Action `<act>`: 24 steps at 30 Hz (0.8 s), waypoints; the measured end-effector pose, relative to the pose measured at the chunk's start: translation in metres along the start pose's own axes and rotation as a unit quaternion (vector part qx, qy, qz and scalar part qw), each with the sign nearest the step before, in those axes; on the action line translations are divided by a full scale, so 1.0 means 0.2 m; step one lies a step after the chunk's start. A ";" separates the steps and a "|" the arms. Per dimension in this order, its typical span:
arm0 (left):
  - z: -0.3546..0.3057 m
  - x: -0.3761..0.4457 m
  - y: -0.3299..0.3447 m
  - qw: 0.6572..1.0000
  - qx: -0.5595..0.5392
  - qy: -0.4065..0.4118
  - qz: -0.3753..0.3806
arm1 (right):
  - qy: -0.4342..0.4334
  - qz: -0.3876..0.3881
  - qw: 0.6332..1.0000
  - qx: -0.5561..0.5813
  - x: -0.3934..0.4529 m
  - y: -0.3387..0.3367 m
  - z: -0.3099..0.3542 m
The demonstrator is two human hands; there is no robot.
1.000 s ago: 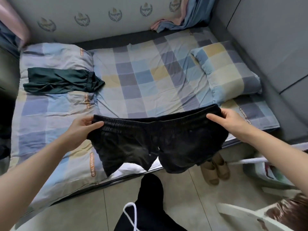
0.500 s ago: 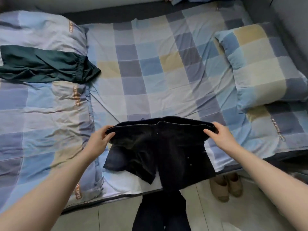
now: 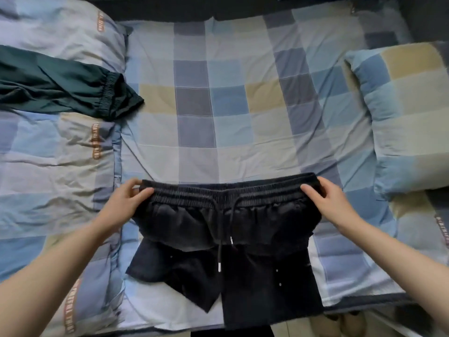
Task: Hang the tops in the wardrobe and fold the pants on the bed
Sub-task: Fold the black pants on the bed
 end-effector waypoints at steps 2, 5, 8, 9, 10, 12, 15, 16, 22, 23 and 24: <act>-0.02 0.21 0.04 0.994 -0.091 -0.015 -0.056 | -0.001 -0.054 0.998 0.031 0.22 0.04 -0.05; 0.02 0.47 0.20 0.992 -0.101 -0.009 -0.080 | 0.004 -0.067 0.996 0.063 0.49 0.18 -0.21; 0.07 0.61 0.34 0.996 -0.030 0.022 -0.085 | -0.009 -0.056 0.997 0.045 0.64 0.32 -0.34; 0.09 0.64 0.34 0.994 -0.001 0.035 -0.099 | -0.015 -0.063 0.997 0.040 0.69 0.34 -0.37; 0.10 0.68 0.32 0.991 0.030 0.045 -0.120 | -0.023 -0.076 0.996 0.035 0.75 0.34 -0.39; 0.09 0.75 0.23 0.983 0.079 0.064 -0.153 | -0.035 -0.105 0.994 0.015 0.86 0.30 -0.35; -0.04 0.91 0.08 0.973 0.102 0.099 -0.184 | -0.053 -0.113 0.992 -0.036 1.08 0.26 -0.19; -0.12 0.98 0.03 0.969 0.100 0.114 -0.197 | -0.058 -0.113 0.991 -0.044 1.16 0.25 -0.11; -0.15 1.27 0.00 0.983 0.087 0.003 -0.160 | 0.000 -0.163 0.971 -0.176 1.40 0.29 0.14; -0.04 1.24 0.05 0.984 0.118 -0.034 -0.131 | 0.007 -0.145 0.969 -0.198 1.35 0.37 0.11; 0.08 1.18 0.13 0.982 0.142 -0.064 -0.105 | 0.017 -0.114 0.973 -0.198 1.27 0.47 0.05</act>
Point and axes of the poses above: each hand's wrist, its own x-axis towards the middle knuckle, its own y-axis out of the palm, z = x × y, the point moved 8 cm from there along x, towards the middle knuckle, and after that the axes turned 7 degrees about x, right-handed, at the moved point
